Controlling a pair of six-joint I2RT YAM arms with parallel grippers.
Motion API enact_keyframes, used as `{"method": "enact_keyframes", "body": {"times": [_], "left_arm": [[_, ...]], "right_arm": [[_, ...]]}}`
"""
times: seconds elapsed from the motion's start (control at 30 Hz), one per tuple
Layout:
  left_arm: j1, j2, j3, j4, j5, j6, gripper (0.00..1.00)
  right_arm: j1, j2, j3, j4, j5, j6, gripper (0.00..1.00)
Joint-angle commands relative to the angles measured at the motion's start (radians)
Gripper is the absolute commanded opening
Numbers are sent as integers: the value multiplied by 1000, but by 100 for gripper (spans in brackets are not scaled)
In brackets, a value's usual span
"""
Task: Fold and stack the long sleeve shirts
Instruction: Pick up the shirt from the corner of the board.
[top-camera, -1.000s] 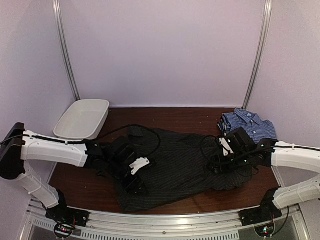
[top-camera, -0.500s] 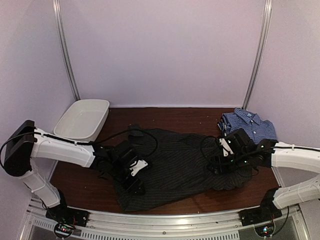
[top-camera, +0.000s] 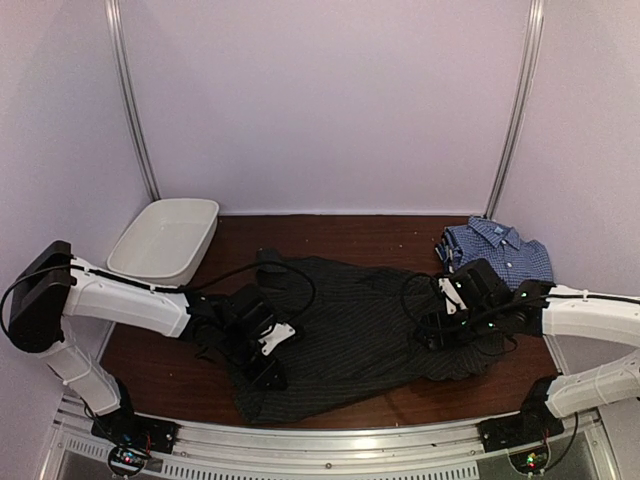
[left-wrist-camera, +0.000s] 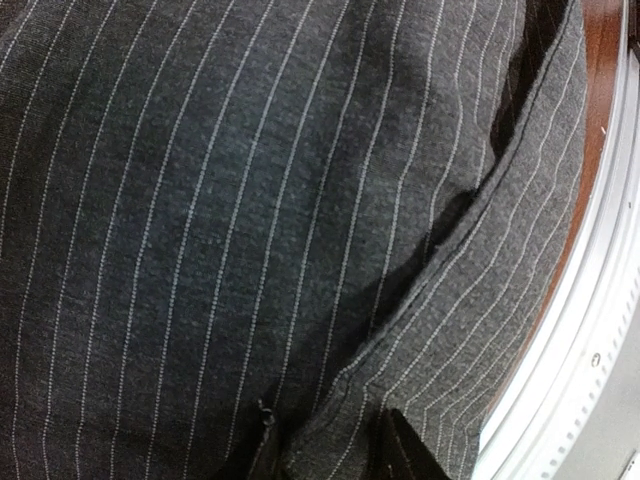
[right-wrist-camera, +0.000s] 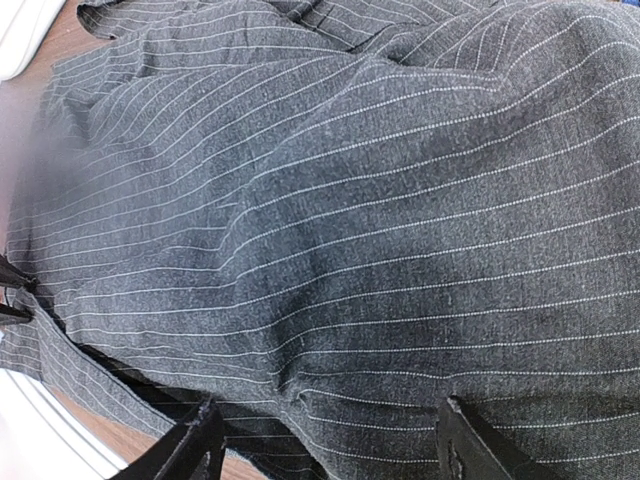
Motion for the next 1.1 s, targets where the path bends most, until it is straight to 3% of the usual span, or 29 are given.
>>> {"method": "enact_keyframes", "body": {"times": [0.0,0.1,0.2,0.27,0.37,0.4,0.57,0.77,1.07], "left_arm": [[4,2,-18,39,39,13,36],[4,14,-14,39,42,18,37],[5,15,-9,39,45,21,33],[5,8,-6,40,54,27,25],[4,-15,5,39,74,35,2],[5,-27,12,35,75,37,0],[51,-111,59,-41,4,45,0],[225,-255,116,-132,-50,96,0],[443,-254,254,-206,-65,199,0]], "right_arm": [[4,-3,-1,14,5,0,73],[5,-6,2,9,7,0,73],[4,-13,4,-1,11,-1,73],[6,-19,5,-6,16,1,73],[5,-29,9,-20,21,2,73],[5,-33,14,-27,24,2,73],[5,-63,55,-75,48,4,75],[4,-83,122,-123,68,-14,80],[7,-90,169,-110,37,-84,82]]}}
